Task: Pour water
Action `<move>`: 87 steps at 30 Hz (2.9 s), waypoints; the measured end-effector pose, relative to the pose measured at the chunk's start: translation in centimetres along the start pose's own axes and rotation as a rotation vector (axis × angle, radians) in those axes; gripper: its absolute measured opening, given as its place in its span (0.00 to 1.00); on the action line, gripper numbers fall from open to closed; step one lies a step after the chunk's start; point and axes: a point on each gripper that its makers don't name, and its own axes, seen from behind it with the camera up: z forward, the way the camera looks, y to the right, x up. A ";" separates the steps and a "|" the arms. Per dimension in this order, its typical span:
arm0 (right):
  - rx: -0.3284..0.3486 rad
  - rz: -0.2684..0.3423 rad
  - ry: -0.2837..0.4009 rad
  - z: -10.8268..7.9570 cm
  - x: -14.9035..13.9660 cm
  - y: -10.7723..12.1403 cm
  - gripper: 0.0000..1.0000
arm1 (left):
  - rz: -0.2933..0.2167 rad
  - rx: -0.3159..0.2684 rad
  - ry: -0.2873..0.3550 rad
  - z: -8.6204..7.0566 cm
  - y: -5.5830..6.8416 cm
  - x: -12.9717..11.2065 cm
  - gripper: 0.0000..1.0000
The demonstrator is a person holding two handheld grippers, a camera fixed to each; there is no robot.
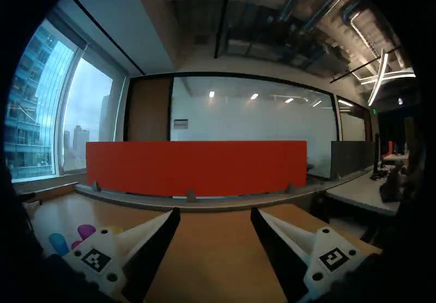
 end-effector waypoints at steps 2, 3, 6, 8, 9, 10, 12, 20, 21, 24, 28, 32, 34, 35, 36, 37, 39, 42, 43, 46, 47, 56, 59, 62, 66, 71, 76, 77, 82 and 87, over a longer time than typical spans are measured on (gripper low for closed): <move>0.000 -0.003 -0.002 0.0 -0.1 0.0 1.00 | -0.006 0.000 -0.001 0.1 0.2 -0.3 0.96; 0.000 -0.005 -0.002 0.1 -0.2 0.1 1.00 | -0.008 -0.001 -0.001 0.1 0.3 -0.5 0.96; -0.004 -0.011 -0.005 0.1 -0.3 0.2 1.00 | -0.009 -0.003 -0.004 0.3 0.6 -0.8 0.96; -0.006 -0.012 -0.007 0.0 -0.4 0.3 1.00 | -0.008 -0.003 -0.006 0.3 0.8 -1.1 0.96; -0.007 -0.012 -0.008 0.0 -0.4 0.4 1.00 | -0.007 -0.003 -0.007 0.3 0.8 -1.2 0.96; -0.007 -0.012 -0.008 0.0 -0.4 0.4 1.00 | -0.008 -0.003 -0.007 0.4 0.9 -1.3 0.96; -0.008 -0.011 -0.007 -0.1 -0.3 0.5 1.00 | -0.011 -0.004 -0.008 0.4 1.1 -1.5 0.96; -0.009 -0.010 -0.003 -0.2 -0.1 0.7 1.00 | -0.025 -0.012 -0.016 0.8 1.6 -2.2 0.96; -0.009 -0.011 -0.003 -0.2 0.0 0.7 1.00 | -0.025 -0.011 -0.017 0.8 1.6 -2.3 0.96; -0.010 -0.012 -0.002 -0.2 0.0 0.7 1.00 | -0.025 -0.007 -0.018 0.8 1.6 -2.5 0.96; -0.012 -0.013 -0.002 -0.2 0.0 0.8 1.00 | -0.034 -0.008 -0.022 0.8 1.6 -2.8 0.96; -0.011 -0.011 0.000 -0.1 0.1 0.8 1.00 | -0.036 -0.009 -0.026 0.9 1.6 -3.0 0.96; -0.012 -0.011 0.001 -0.1 0.2 0.8 1.00 | -0.034 -0.009 -0.027 0.9 1.6 -3.1 0.96; -0.012 -0.011 0.001 -0.1 0.2 0.8 1.00 | -0.033 -0.009 -0.028 0.9 1.6 -3.1 0.96; -0.012 -0.011 0.001 -0.1 0.2 0.8 1.00 | -0.031 -0.010 -0.029 0.9 1.6 -3.1 0.96; -0.012 -0.011 0.001 -0.2 0.3 0.8 1.00 | -0.028 -0.010 -0.030 0.9 1.6 -3.2 0.96; -0.013 -0.012 0.002 -0.2 0.3 0.8 1.00 | -0.023 -0.011 -0.033 1.0 1.7 -3.3 0.96; -0.015 -0.013 0.004 -0.3 0.4 0.8 1.00 | -0.017 -0.012 -0.035 1.0 1.7 -3.4 0.96; -0.015 -0.014 0.004 -0.3 0.4 0.8 1.00 | -0.018 -0.012 -0.034 1.0 1.7 -3.4 0.96; -0.015 -0.014 0.003 -0.3 0.3 0.9 1.00 | -0.018 -0.013 -0.035 1.0 1.7 -3.4 0.96; -0.015 -0.015 0.003 -0.3 0.3 0.9 1.00 | -0.017 -0.014 -0.035 1.0 1.7 -3.4 0.96; 0.004 -0.011 0.003 -0.3 0.0 0.6 1.00 | -0.012 -0.018 -0.035 1.0 1.8 -3.3 0.96; 0.013 -0.016 0.009 -0.4 0.1 0.4 1.00 | -0.011 -0.018 -0.035 1.0 1.8 -3.3 0.96; 0.023 -0.023 0.019 -0.7 0.2 0.2 1.00 | -0.010 -0.018 -0.035 1.0 1.8 -3.3 0.96; 0.042 -0.030 0.023 -0.9 -0.1 0.0 1.00 | -0.011 -0.018 -0.035 1.0 1.8 -3.3 0.96; 0.059 -0.031 0.015 -0.9 -0.8 -0.2 1.00 | -0.011 -0.018 -0.035 1.0 1.8 -3.3 0.96; 0.064 -0.028 0.022 -0.8 -1.8 -0.3 1.00 | -0.011 -0.018 -0.035 1.0 1.9 -3.3 0.96; 0.064 -0.026 0.022 -0.8 -2.1 -0.3 1.00 | -0.011 -0.018 -0.035 1.0 1.9 -3.3 0.96; 0.070 -0.018 0.022 -0.8 -3.5 -0.7 1.00 | -0.011 -0.018 -0.035 0.9 1.8 -3.3 0.96; 0.082 -0.016 0.026 -0.5 -4.9 -1.3 1.00 | -0.011 -0.018 -0.035 1.0 1.8 -3.3 0.96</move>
